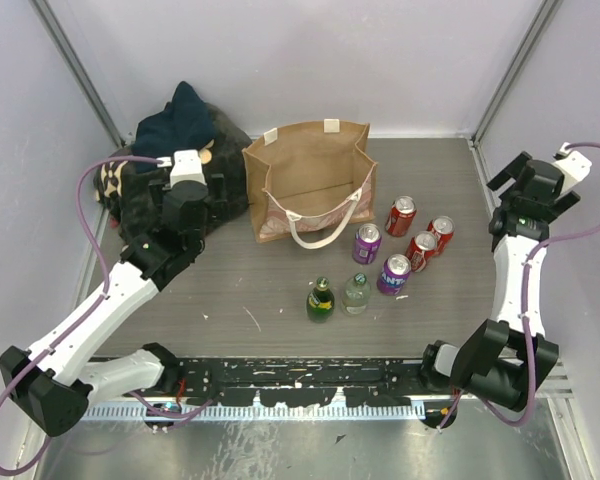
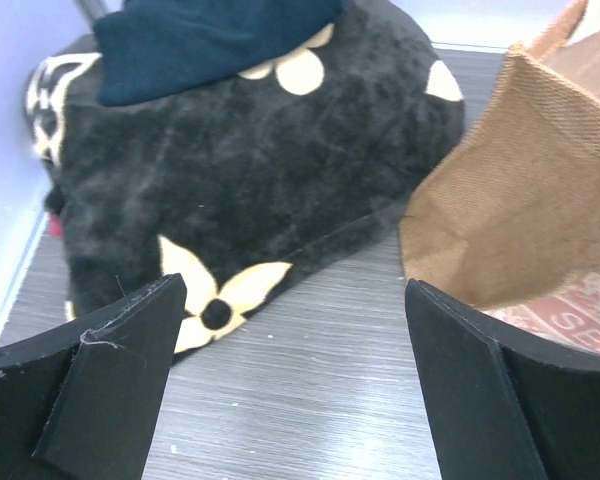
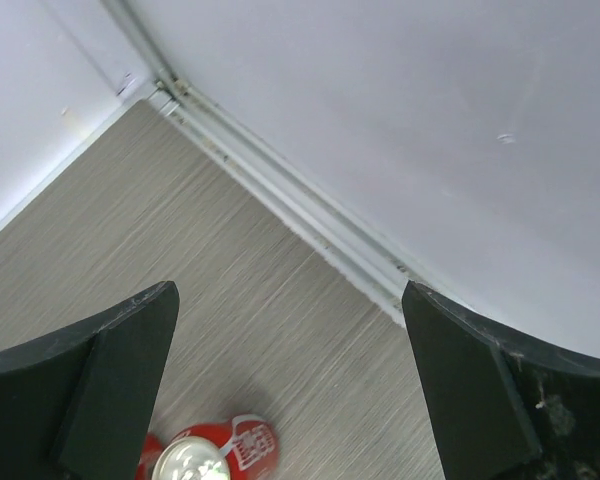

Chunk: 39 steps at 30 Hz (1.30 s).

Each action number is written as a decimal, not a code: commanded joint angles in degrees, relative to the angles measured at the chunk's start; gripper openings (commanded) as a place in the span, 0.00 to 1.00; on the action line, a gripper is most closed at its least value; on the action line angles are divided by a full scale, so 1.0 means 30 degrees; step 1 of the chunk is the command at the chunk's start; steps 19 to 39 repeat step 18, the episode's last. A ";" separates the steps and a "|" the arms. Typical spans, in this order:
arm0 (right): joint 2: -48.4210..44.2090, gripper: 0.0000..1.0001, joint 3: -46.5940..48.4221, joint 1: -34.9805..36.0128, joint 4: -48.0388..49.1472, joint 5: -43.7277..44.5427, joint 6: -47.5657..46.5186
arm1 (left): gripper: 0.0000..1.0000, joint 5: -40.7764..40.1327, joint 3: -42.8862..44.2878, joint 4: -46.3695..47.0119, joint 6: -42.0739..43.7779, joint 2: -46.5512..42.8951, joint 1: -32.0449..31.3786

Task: Take the beverage out of the canvas bag

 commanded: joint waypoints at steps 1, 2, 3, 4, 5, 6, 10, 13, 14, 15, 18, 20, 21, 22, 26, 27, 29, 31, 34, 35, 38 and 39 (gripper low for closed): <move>0.0115 1.00 0.0865 -0.0745 0.1403 0.0299 -0.0466 | 0.98 -0.2840 -0.0790 0.1721 0.1815 -0.0662 0.0100; 0.0096 1.00 0.0822 -0.0737 0.1485 0.0590 -0.0653 | 0.98 -0.3160 -0.0832 0.1731 0.2005 -0.0668 0.0111; 0.0009 1.00 0.0761 -0.0754 0.1565 0.0835 -0.0753 | 0.98 -0.3380 -0.0841 0.1733 0.2131 -0.0630 0.0105; -0.0108 1.00 0.0659 -0.0742 0.1707 0.1012 -0.0824 | 0.98 -0.3517 -0.0835 0.1667 0.2180 -0.0592 0.0128; -0.0243 1.00 0.0529 -0.0736 0.1805 0.1107 -0.0884 | 0.98 -0.3571 -0.0819 0.1549 0.2168 -0.0536 0.0126; -0.0370 1.00 0.0399 -0.0747 0.1880 0.1123 -0.0896 | 0.98 -0.3566 -0.0773 0.1409 0.2100 -0.0510 0.0140; -0.0848 1.00 -0.0191 -0.0753 0.2202 0.1126 -0.0951 | 0.98 -0.3639 -0.0659 0.0631 0.1370 -0.0649 0.0127; -0.0848 1.00 -0.0341 -0.0751 0.2274 0.1005 -0.0962 | 0.98 -0.3674 -0.0760 0.0147 0.0857 -0.0876 0.0140; -0.0823 1.00 -0.0362 -0.0756 0.2297 0.0905 -0.0956 | 0.98 -0.3671 -0.0795 0.0040 0.0662 -0.0941 0.0190; -0.0770 1.00 -0.0353 -0.0753 0.2304 0.0761 -0.0916 | 0.98 -0.3670 -0.0811 -0.0101 0.0465 -0.1019 0.0225; -0.0677 1.00 -0.0344 -0.0736 0.2319 0.0577 -0.0839 | 0.98 -0.3779 -0.0960 -0.0247 0.0072 -0.1400 0.0258; -0.0677 1.00 -0.0344 -0.0736 0.2319 0.0577 -0.0839 | 0.98 -0.3779 -0.0960 -0.0247 0.0072 -0.1400 0.0258; -0.0677 1.00 -0.0344 -0.0736 0.2319 0.0577 -0.0839 | 0.98 -0.3779 -0.0960 -0.0247 0.0072 -0.1400 0.0258; -0.0677 1.00 -0.0344 -0.0736 0.2319 0.0577 -0.0839 | 0.98 -0.3779 -0.0960 -0.0247 0.0072 -0.1400 0.0258; -0.0677 1.00 -0.0344 -0.0736 0.2319 0.0577 -0.0839 | 0.98 -0.3779 -0.0960 -0.0247 0.0072 -0.1400 0.0258; -0.0677 1.00 -0.0344 -0.0736 0.2319 0.0577 -0.0839 | 0.98 -0.3779 -0.0960 -0.0247 0.0072 -0.1400 0.0258; -0.0677 1.00 -0.0344 -0.0736 0.2319 0.0577 -0.0839 | 0.98 -0.3779 -0.0960 -0.0247 0.0072 -0.1400 0.0258; -0.0677 1.00 -0.0344 -0.0736 0.2319 0.0577 -0.0839 | 0.98 -0.3779 -0.0960 -0.0247 0.0072 -0.1400 0.0258; -0.0677 1.00 -0.0344 -0.0736 0.2319 0.0577 -0.0839 | 0.98 -0.3779 -0.0960 -0.0247 0.0072 -0.1400 0.0258; -0.0677 1.00 -0.0344 -0.0736 0.2319 0.0577 -0.0839 | 0.98 -0.3779 -0.0960 -0.0247 0.0072 -0.1400 0.0258; -0.0677 1.00 -0.0344 -0.0736 0.2319 0.0577 -0.0839 | 0.98 -0.3779 -0.0960 -0.0247 0.0072 -0.1400 0.0258; -0.0677 1.00 -0.0344 -0.0736 0.2319 0.0577 -0.0839 | 0.98 -0.3779 -0.0960 -0.0247 0.0072 -0.1400 0.0258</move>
